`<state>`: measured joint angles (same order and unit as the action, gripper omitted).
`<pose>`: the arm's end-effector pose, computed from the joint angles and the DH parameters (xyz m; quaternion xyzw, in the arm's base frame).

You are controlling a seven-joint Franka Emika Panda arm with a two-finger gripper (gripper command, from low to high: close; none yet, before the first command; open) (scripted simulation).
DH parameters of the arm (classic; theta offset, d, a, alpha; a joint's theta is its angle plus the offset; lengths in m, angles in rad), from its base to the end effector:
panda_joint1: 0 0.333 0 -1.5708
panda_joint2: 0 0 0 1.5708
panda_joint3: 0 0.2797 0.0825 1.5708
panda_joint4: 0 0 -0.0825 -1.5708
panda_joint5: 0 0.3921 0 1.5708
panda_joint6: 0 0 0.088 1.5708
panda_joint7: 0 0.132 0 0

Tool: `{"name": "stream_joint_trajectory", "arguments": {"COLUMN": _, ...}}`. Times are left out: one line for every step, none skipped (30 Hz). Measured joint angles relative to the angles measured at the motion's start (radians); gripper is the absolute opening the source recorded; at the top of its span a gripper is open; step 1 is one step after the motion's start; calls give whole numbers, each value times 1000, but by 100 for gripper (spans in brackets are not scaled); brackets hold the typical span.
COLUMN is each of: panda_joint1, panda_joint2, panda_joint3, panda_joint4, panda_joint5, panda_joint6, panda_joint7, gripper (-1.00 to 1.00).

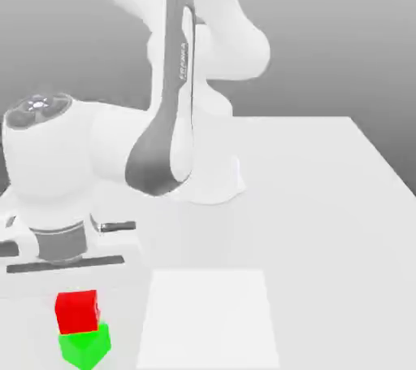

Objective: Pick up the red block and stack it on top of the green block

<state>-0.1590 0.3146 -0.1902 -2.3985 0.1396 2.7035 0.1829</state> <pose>0.4573 -0.1785 0.1213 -0.9477 0.3191 0.0003 0.0003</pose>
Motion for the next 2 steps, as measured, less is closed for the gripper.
{"name": "stream_joint_trajectory", "arguments": {"panda_joint1": 0, "panda_joint2": 0, "panda_joint3": 0, "panda_joint4": 0, "panda_joint5": 0, "panda_joint6": 0, "panda_joint7": 0, "gripper": 100}}
{"name": "stream_joint_trajectory", "arguments": {"panda_joint1": 0, "panda_joint2": 0, "panda_joint3": 0, "panda_joint4": 0, "panda_joint5": 0, "panda_joint6": 0, "panda_joint7": 0, "gripper": 100}}
